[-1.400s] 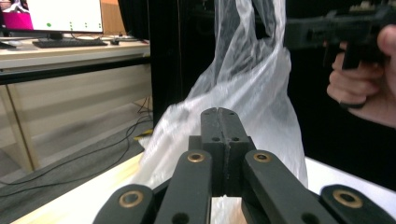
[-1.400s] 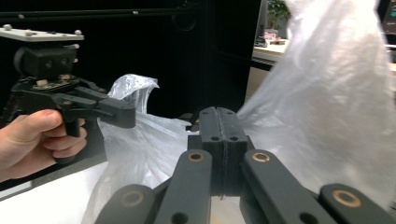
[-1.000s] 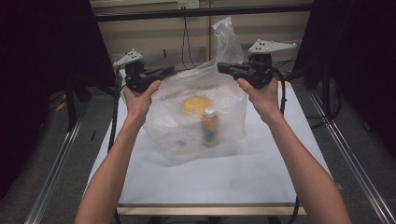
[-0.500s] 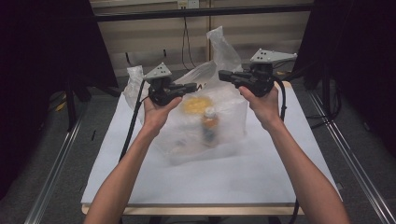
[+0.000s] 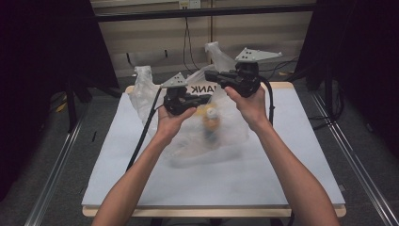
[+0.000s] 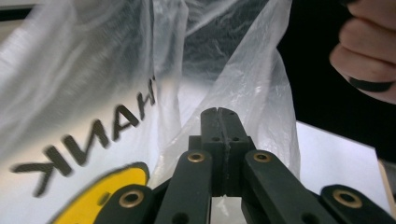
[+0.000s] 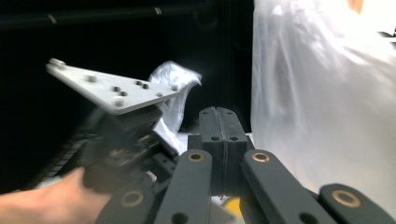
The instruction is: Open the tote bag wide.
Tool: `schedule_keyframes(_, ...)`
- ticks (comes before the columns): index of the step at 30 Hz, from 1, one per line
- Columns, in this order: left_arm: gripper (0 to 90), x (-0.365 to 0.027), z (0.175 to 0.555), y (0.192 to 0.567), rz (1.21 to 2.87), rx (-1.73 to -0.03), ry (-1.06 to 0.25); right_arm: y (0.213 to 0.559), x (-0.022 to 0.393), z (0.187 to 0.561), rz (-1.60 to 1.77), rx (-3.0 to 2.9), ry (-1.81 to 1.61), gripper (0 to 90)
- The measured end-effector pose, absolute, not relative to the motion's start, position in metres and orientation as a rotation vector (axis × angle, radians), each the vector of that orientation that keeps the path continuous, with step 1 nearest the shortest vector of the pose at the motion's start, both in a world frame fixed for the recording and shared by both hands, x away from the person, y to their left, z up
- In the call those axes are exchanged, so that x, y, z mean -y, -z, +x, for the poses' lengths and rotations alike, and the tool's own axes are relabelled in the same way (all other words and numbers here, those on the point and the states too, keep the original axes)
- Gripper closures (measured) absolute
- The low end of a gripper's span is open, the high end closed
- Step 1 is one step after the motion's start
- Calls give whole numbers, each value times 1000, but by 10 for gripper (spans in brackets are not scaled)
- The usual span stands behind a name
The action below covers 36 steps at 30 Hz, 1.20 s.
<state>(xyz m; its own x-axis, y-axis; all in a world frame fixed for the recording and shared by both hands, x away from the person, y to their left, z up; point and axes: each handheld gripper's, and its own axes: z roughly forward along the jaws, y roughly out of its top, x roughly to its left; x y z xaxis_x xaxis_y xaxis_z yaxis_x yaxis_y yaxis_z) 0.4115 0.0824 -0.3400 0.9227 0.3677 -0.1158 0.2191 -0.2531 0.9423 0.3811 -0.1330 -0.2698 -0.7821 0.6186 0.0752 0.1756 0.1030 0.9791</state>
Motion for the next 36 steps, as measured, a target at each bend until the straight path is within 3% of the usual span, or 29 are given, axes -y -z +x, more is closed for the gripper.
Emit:
schedule_keyframes(8, 900, -84, 404, 364, 1873, -442, -109, 314, 136, 390, 908, -2080, -1633, 900)
schedule_keyframes(36, 900, -107, 393, 406, 1875, -474, -43, 394, 167, 381, 1074, -2137, -1596, 900)
